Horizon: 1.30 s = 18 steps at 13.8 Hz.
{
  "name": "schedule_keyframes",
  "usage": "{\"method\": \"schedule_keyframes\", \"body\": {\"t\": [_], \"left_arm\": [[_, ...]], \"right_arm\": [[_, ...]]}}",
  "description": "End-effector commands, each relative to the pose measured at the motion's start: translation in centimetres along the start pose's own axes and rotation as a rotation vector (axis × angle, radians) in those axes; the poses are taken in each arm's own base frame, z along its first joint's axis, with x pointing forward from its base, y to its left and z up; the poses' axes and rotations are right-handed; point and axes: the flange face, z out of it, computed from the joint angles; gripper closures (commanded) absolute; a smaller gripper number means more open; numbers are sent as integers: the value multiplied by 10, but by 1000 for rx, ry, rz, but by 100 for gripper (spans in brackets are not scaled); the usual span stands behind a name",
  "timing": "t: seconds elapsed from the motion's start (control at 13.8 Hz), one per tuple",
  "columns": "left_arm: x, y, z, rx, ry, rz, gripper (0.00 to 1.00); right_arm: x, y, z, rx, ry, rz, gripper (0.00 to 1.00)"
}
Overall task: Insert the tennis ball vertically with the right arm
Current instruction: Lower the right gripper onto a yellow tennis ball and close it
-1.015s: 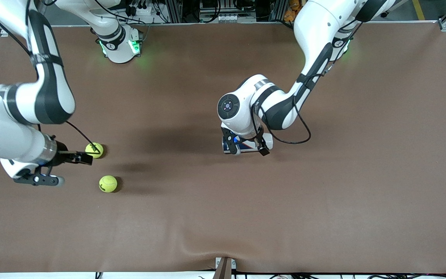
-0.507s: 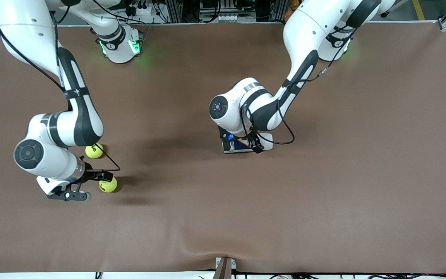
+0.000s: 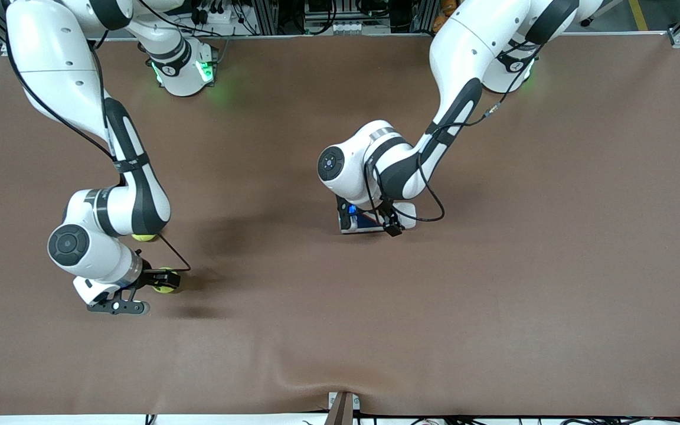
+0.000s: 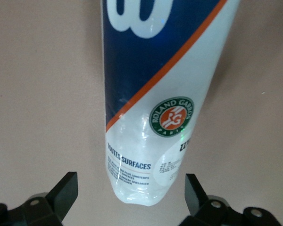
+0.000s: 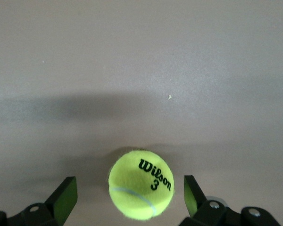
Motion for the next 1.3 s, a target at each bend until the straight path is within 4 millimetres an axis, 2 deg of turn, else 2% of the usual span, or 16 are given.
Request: {"method": "schedule_keyframes", "body": {"t": [0.0,0.29,0.8,1.09,1.23], "left_arm": [[7,3,7,28,-13,52,0],[10,7,12,28,-15,75,0],[17,11,31,10,-35,69,0],[17,12,32,7,-36,60,0],[17,12,32,7,-36,-21,0]], "right_arm": [[4,3,18,-8,18,-5,0],[-1,2,40,-12,-10,1,0],[-4,3,43,-13,-24,6,0],[-6,4,45,-14,-32,7,0],[-8,3,49,-15,-39,5,0]]}}
